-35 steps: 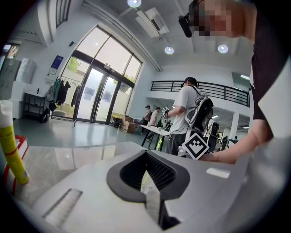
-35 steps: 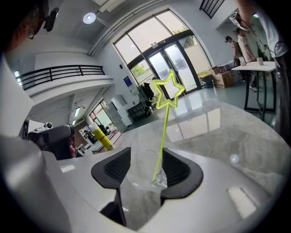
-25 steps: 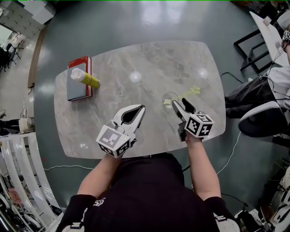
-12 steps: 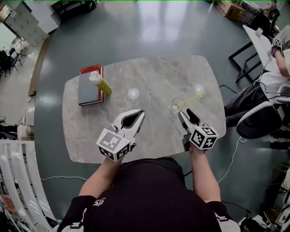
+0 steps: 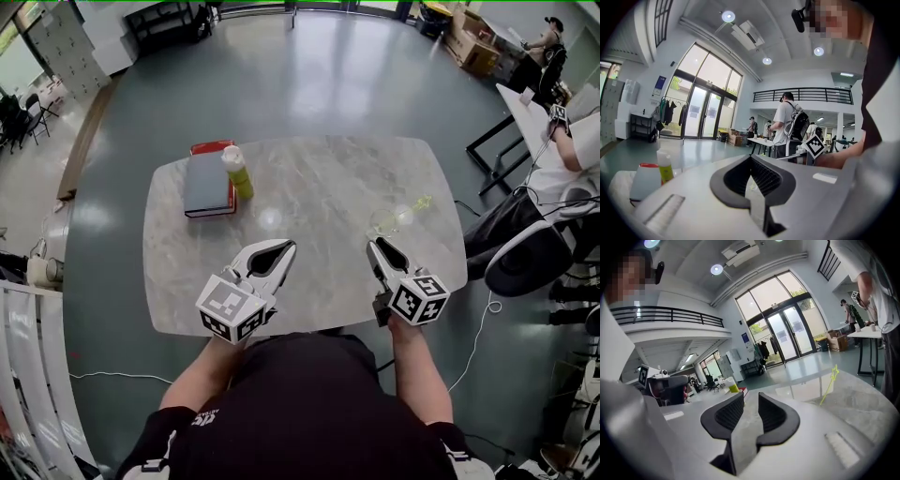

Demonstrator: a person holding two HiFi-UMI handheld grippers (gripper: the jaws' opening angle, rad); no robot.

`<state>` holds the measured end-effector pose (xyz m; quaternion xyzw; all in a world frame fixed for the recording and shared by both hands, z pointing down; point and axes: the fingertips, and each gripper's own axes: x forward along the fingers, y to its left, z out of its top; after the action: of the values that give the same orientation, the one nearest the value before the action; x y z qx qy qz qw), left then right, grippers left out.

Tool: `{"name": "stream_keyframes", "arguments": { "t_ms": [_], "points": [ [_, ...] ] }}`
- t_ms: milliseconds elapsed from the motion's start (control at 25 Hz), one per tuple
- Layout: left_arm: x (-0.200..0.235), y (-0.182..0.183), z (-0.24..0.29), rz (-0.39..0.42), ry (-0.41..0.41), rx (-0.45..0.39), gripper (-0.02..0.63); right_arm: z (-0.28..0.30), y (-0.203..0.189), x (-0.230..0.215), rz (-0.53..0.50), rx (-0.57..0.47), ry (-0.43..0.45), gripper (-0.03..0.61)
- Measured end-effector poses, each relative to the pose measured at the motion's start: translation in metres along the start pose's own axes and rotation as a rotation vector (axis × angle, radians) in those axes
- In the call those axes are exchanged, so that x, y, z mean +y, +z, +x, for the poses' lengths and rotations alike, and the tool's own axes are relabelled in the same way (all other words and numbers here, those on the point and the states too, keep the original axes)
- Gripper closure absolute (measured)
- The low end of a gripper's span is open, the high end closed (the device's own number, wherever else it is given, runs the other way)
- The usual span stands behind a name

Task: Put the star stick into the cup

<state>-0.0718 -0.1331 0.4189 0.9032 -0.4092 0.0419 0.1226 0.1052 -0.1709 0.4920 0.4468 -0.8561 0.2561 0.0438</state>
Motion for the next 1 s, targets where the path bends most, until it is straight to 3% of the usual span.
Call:
{"name": "stream_keyframes", "arguments": {
  "t_ms": [280, 560, 760, 1000],
  "points": [
    [-0.003, 0.011, -0.059, 0.015, -0.025, -0.020, 0.614, -0.019, 0.012, 0.086, -0.081, -0.092, 0.057, 0.563],
    [-0.003, 0.022, -0.088, 0.027, 0.014, -0.040, 0.614, -0.033, 0.018, 0.158, -0.142, -0.093, 0.216, 0.565],
    [-0.002, 0.034, -0.096, 0.005, 0.077, -0.079, 0.614, -0.050, 0.031, 0.166, -0.231, -0.083, 0.271, 0.565],
    [-0.005, 0.038, -0.095, -0.007, 0.117, -0.085, 0.614, -0.068, 0.055, 0.153, -0.254, -0.142, 0.233, 0.565]
  ]
}}
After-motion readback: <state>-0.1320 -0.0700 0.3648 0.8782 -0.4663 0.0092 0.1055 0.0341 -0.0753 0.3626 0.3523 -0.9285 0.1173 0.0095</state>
